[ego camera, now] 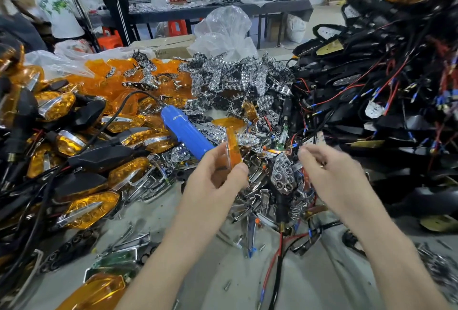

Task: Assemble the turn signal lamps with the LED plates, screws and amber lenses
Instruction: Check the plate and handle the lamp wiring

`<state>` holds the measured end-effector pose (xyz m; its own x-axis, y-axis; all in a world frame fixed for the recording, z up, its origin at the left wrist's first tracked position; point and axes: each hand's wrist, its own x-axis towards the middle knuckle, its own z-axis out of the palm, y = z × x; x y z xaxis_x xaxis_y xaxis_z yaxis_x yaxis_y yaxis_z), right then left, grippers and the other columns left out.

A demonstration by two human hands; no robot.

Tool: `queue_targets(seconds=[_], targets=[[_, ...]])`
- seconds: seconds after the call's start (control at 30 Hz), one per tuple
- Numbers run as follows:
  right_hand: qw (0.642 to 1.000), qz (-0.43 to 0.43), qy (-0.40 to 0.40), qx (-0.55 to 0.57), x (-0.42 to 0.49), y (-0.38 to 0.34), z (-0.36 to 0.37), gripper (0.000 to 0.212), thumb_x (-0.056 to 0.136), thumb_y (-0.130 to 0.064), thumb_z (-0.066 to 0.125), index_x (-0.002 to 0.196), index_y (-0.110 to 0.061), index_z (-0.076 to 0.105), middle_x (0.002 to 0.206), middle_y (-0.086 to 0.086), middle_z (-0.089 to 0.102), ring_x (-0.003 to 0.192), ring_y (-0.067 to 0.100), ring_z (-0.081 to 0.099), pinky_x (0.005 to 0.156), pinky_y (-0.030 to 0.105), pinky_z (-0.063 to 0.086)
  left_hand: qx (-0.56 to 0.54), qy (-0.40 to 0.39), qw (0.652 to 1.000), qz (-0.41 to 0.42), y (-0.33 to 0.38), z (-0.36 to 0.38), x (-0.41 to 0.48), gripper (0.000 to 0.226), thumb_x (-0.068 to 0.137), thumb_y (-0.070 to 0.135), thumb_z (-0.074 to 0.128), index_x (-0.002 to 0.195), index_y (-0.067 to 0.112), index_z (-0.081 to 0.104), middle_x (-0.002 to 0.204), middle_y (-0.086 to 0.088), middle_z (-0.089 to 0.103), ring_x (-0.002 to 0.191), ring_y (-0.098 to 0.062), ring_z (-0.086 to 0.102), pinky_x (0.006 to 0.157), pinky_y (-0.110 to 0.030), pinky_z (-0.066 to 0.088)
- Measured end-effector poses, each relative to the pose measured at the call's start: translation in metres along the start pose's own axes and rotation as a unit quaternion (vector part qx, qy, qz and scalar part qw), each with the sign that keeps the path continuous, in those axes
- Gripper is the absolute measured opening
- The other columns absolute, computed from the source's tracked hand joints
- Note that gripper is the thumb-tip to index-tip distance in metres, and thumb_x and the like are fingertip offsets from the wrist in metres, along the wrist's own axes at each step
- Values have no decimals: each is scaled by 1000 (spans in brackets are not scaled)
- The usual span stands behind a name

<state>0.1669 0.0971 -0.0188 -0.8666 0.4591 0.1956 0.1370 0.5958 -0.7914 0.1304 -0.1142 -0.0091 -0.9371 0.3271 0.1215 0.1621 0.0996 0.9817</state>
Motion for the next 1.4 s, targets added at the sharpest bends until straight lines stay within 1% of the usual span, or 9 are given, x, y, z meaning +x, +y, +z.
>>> queue_targets(seconds=[0.13, 0.37, 0.47, 0.57, 0.7, 0.87, 1.0, 1.2, 1.4], targets=[[994, 20, -67, -87, -2, -1, 9, 22, 96, -54, 54, 88, -36, 63, 88, -16, 65, 84, 9, 61, 69, 28, 42, -79, -21, 997, -16, -3, 9, -1, 29, 73, 47, 72, 93, 26, 71, 99, -8, 70, 95, -20, 72, 84, -32, 60], [984, 6, -121, -133, -2, 0, 12, 30, 95, -58, 51, 74, -39, 60, 90, 1, 52, 78, 9, 52, 62, 22, 33, -101, -65, 991, -59, -11, 28, -3, 16, 89, 31, 70, 104, 37, 65, 104, 10, 74, 101, -9, 70, 94, -36, 57], [988, 13, -112, -102, -1, 2, 13, 20, 94, -55, 56, 96, -41, 70, 98, -1, 54, 90, 16, 55, 73, 31, 37, -81, -61, 993, -58, -8, 33, -3, 20, 96, 22, 66, 114, 27, 60, 104, 15, 74, 101, -1, 68, 99, -37, 54], [996, 16, -73, -58, -1, 2, 14, 36, 90, -56, 62, 117, -35, 72, 103, -11, 53, 97, 11, 56, 75, 25, 39, -92, -45, 994, -49, -5, 31, -2, 22, 95, 22, 66, 115, 26, 59, 105, 19, 74, 101, 3, 68, 94, -29, 54], [998, -29, -30, 39, -3, -5, 14, 24, 86, -60, 65, 104, -44, 63, 103, -23, 67, 99, -8, 60, 85, 20, 45, -132, -32, 991, -19, -4, 23, 2, 23, 94, 25, 69, 116, 26, 60, 110, 15, 74, 105, -9, 70, 90, -26, 57], [980, -33, -72, 185, -6, -13, 19, 16, 96, -42, 68, 107, -39, 58, 97, -14, 78, 89, 13, 73, 80, 40, 59, -241, -21, 970, 5, -4, 18, 5, 28, 90, 21, 69, 114, 10, 59, 112, -2, 75, 110, -14, 69, 85, -27, 58], [936, 36, -79, 340, -8, -18, 21, 25, 93, -31, 73, 114, -27, 60, 108, 10, 74, 97, 21, 74, 70, 29, 62, -180, -17, 982, 45, -3, 12, 1, 36, 91, 21, 69, 125, 15, 58, 121, 3, 70, 116, -15, 65, 93, -29, 56], [916, 38, -101, 387, -10, -22, 21, 16, 98, -13, 66, 110, -20, 72, 103, 9, 75, 85, 15, 75, 68, 33, 63, -101, -28, 991, 80, -1, 12, -6, 44, 91, 9, 69, 132, 18, 54, 122, 12, 69, 113, -7, 65, 90, -14, 50], [919, 25, -57, 389, -10, -24, 18, 11, 94, -10, 69, 102, -14, 63, 97, 8, 77, 86, 23, 76, 65, 34, 63, -43, -48, 994, 93, -1, 12, -8, 47, 87, 26, 72, 130, 23, 54, 124, 16, 67, 115, -6, 64, 94, -14, 48]])
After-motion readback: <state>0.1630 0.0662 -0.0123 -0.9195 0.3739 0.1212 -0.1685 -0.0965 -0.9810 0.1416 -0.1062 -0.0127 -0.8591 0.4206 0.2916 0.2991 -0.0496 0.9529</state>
